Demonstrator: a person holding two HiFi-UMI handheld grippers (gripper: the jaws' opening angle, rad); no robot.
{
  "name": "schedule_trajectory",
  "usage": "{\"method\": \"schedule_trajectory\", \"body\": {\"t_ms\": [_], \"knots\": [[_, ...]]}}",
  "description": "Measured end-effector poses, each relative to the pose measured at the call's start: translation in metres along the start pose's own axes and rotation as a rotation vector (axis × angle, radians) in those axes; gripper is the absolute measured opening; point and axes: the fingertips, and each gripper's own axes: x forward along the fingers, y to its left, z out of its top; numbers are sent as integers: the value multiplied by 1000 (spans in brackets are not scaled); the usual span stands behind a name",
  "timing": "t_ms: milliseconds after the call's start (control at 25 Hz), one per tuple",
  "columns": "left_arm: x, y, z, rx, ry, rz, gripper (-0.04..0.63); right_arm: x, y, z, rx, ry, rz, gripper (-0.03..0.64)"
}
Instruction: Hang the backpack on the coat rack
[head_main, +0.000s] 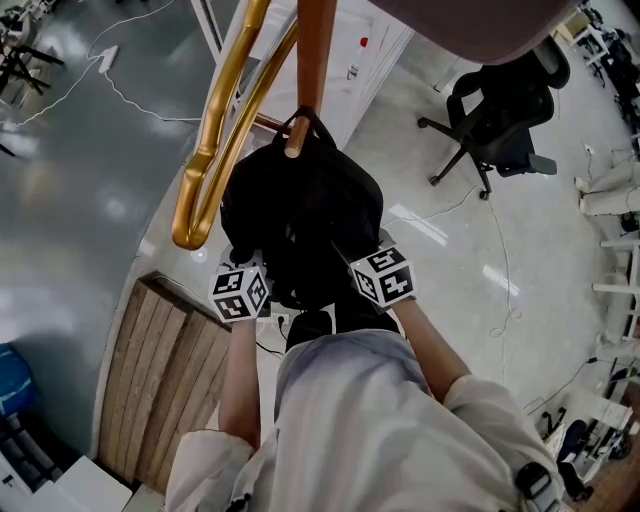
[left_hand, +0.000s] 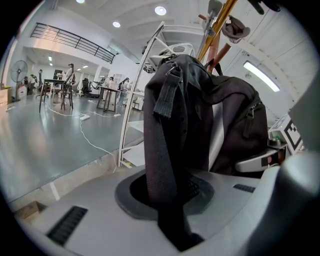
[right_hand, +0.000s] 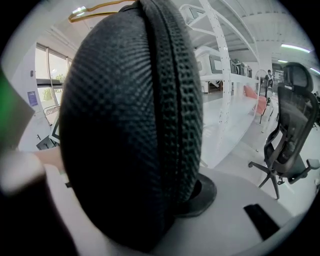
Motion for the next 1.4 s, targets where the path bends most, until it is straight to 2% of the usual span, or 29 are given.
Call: {"method": "schedule_trajectory", "body": {"t_ms": [120,320,880,1400], "knots": [[5,2,0,0,3,1,58,5,-3,0,-3,-8,-2,164],[13,5,2,-50,-3,-6,58,11,-8,2,-19,-24,-10,172],[29,10,2,-19,3,2,58,24,-19,4,-76,-64,-19,207],[42,17,5,6,-2,36,69,38,-33,8,-88,-55,-55,279]]}}
